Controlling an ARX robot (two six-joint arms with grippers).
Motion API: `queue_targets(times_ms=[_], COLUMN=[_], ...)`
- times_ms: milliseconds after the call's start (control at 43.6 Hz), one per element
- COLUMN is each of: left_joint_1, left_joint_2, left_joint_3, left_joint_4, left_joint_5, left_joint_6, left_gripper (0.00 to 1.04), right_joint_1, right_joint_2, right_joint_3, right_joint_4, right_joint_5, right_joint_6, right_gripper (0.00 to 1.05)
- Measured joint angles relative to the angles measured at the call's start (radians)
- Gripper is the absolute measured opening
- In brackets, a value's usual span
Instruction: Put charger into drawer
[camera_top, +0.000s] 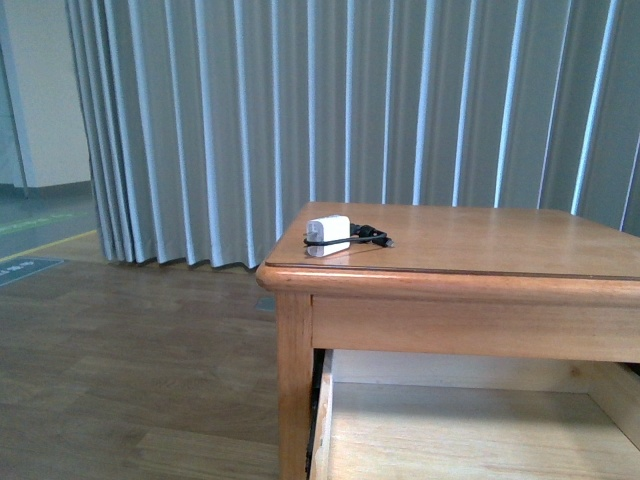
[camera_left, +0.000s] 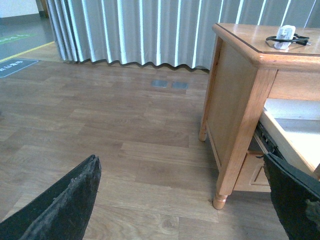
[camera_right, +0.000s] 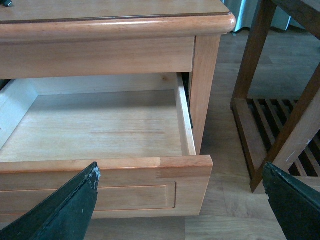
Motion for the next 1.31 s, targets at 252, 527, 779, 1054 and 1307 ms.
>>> queue_targets(times_ms=[252,527,779,1054,1307], left_joint_1=[0.000,0.000,0.000,-0.135,-0.205], left_joint_2=[0.000,0.000,0.000,0.172,0.747], left_joint_3=[0.000,0.000,0.000,0.047,0.266], left_joint_4=[0.000,0.000,0.000,-0.005,0.373], left_joint_5=[0.000,0.000,0.000,-0.340,-0.307], left_joint_6=[0.000,0.000,0.000,-0.162,-0.182], left_gripper=[0.99,0.99,0.99,0.99,0.99], right_joint_1=[-0.003,0.101,0.177,0.179,0.180], right_joint_2=[0.000,-0.116,-0.191,-0.194,-0.194], right_joint_3=[-0.002,-0.118,-0.142,-0.142,-0.142], right_joint_4=[0.008,0.236,0.182,0.182,0.182], right_joint_5=[-0.007,0.041,0.106,0.108,0.108], right_joint_6=[0.004,0.028,0.028,0.029,0.031], right_gripper=[0.96,0.49,0.32,0.74,0.96])
